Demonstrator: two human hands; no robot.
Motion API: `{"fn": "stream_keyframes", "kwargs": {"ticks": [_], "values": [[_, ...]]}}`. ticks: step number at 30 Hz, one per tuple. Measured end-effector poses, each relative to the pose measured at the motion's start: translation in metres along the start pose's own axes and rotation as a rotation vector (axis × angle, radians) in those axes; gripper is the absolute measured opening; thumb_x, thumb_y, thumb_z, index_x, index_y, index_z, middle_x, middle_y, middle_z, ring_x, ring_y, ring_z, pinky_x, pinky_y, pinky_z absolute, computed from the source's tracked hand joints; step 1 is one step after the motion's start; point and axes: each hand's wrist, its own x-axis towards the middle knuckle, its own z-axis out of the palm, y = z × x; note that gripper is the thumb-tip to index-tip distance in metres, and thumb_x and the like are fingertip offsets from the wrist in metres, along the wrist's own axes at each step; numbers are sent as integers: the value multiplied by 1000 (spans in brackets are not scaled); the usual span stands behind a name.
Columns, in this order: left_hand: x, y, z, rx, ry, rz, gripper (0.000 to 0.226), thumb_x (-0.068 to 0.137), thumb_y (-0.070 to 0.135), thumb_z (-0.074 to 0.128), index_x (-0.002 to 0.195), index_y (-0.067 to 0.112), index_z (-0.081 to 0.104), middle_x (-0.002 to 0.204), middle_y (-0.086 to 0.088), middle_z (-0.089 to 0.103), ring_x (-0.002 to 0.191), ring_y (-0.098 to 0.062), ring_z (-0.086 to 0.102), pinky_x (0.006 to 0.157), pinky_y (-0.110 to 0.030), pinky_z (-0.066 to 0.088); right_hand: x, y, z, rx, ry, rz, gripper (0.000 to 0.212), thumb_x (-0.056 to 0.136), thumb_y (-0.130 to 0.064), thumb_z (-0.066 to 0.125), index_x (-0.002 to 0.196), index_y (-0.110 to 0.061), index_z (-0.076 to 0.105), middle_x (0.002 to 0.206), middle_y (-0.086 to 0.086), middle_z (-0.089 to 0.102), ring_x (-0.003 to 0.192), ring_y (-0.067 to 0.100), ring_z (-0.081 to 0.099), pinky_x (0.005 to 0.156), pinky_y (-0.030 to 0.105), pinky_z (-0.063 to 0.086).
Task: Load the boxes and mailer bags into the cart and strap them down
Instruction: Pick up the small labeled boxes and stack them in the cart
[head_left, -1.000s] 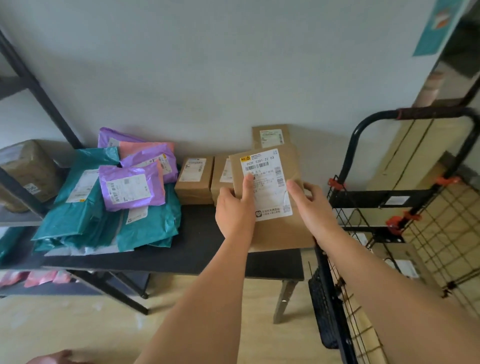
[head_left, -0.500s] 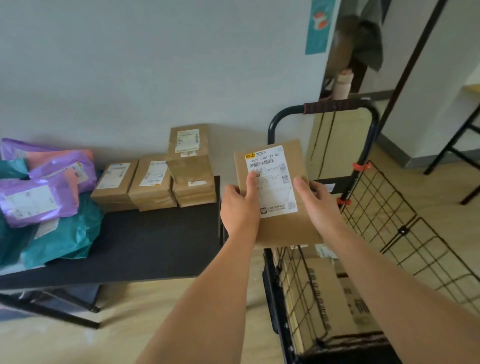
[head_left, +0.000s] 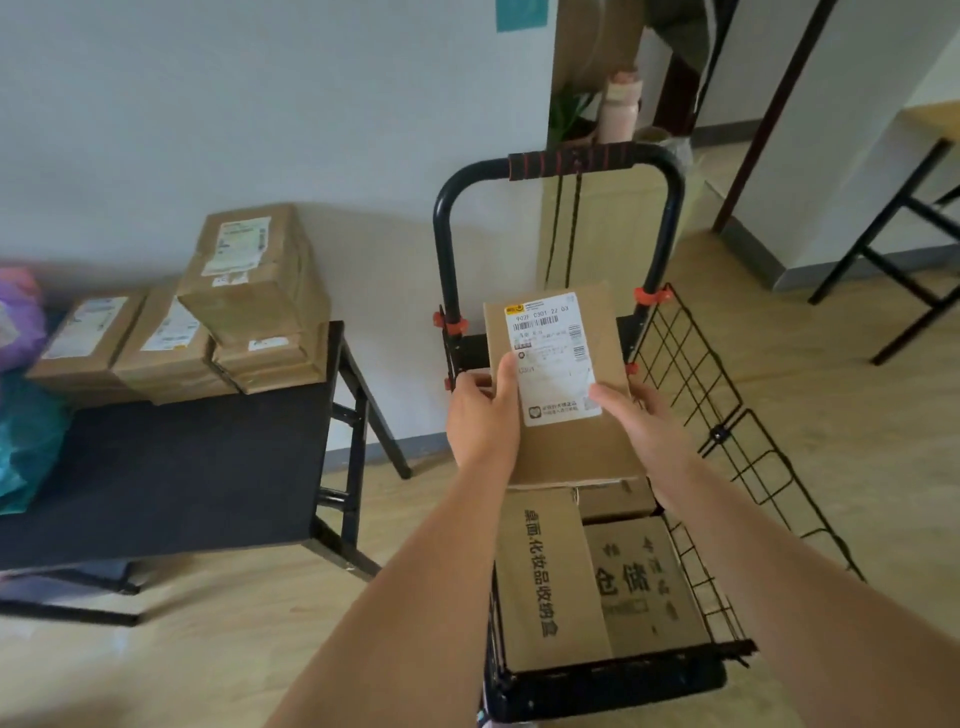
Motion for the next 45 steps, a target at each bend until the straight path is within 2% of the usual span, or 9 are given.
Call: {"fn": "stream_keyframes", "kwargs": {"ticks": [2,5,9,16,23,30,37,41,45], "values": [[11,-1,16,9,-50,-14,45,89,66,47,109,26,50,88,16,54,74,2,51,53,-17,34,13,5,-6,36,56,32,34,77,-49,74,101,-34,55,103,-1,64,97,22,63,92,51,52],[25,-3,37,16,-124,-62,32,90,56,52,107,28,49,88,17,56,72,2,52,51,-16,34,33,13,-12,11,106,103,56,76,-49,73,120,-24,49,107,1,60,99,21,60,83,44,54],[42,-8,62,41,-196,-86,23,91,40,58,108,28,50,83,20,50,70,4,47,52,-16,31,61,27,-20,-54,123,127,41,87,-44,64,120,-23,54,103,-4,61,93,17,58,67,33,47],[60,-26,103,75,-318,-157,43,88,20,66,127,22,51,111,8,62,92,-9,55,62,-18,42,112,60,-26,-168,98,141,47,100,-35,48,146,-33,38,99,-18,52,84,7,52,61,30,45],[88,-58,162,151,-279,-229,53,87,23,68,136,31,50,91,20,53,72,4,50,50,-10,35,184,103,-46,-132,-28,294,54,101,-25,51,150,-37,31,109,-12,56,85,10,55,72,38,54],[138,-127,226,255,-172,-294,57,87,18,70,138,32,50,111,15,60,62,9,47,34,-3,31,255,173,-33,-110,-27,270,50,98,-22,52,144,-38,41,125,-10,60,115,21,57,96,49,52],[162,-194,254,409,-191,-336,45,86,14,70,128,28,60,94,16,63,70,5,50,56,-11,35,295,234,-16,-152,-100,362,47,96,-24,51,134,-51,45,106,-26,60,97,6,57,74,34,53],[168,-213,262,548,-228,-296,54,84,20,73,135,25,55,117,7,67,105,-12,63,84,-26,50,304,261,-11,-187,-102,432,40,101,-31,45,136,-50,42,103,-21,58,81,9,55,82,50,57],[162,-229,264,623,-220,-315,47,83,19,74,128,23,60,109,6,66,95,-10,59,73,-23,45,302,280,-7,-265,-143,486,45,101,-25,37,140,-49,41,102,-23,63,72,14,56,61,25,51]]}}
